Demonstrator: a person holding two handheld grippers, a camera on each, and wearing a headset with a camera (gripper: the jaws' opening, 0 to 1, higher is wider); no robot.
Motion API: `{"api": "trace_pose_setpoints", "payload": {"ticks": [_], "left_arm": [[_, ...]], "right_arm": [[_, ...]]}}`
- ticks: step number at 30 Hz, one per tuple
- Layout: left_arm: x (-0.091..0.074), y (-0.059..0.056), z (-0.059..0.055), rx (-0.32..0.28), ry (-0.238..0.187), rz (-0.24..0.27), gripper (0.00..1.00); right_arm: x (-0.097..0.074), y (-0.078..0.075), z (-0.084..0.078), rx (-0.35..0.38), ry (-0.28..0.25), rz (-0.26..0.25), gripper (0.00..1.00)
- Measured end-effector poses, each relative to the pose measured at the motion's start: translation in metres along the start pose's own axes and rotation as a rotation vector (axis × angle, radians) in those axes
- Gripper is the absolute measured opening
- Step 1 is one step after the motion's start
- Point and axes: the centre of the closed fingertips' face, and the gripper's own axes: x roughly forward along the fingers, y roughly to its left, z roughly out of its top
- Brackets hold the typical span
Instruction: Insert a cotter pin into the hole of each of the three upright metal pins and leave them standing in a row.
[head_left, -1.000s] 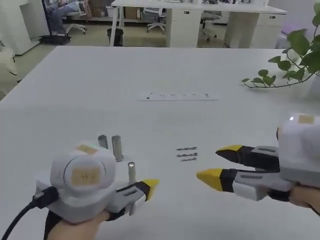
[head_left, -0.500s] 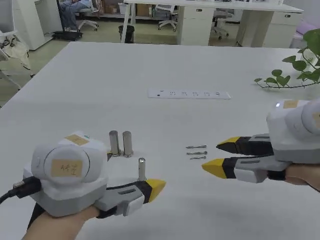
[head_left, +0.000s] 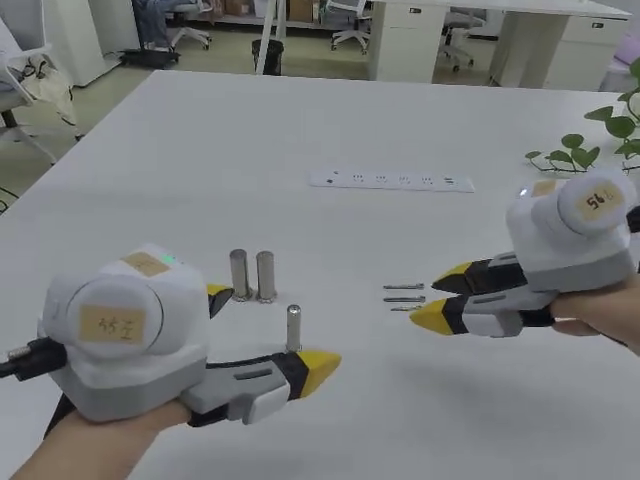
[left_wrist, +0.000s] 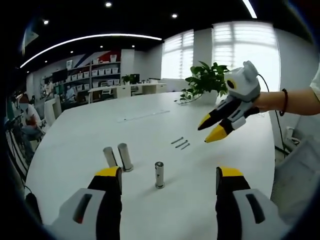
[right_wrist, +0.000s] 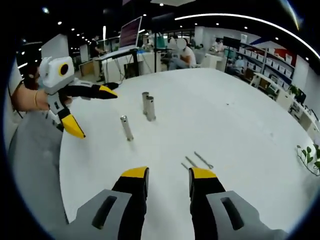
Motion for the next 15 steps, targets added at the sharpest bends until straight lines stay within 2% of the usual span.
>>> {"api": "trace_pose_setpoints", "payload": {"ticks": [6,11,15], "left_arm": [[-0.001,0.003,0.000,0.002,-0.003,-0.001,0.73],[-0.001,0.003,-0.001,0.028,0.000,0.001,0.71],[-0.001,0.004,-0.003,0.027,0.006,0.008,0.66]], "right_arm": [[0.010,-0.006,-0.013,-0.042,0.080,0.015,0.31],[0.016,-0.011,-0.019,-0.061,0.116,0.023,0.28],[0.023,-0.017,-0.023,-0.060,0.139,0.025,0.25]]}}
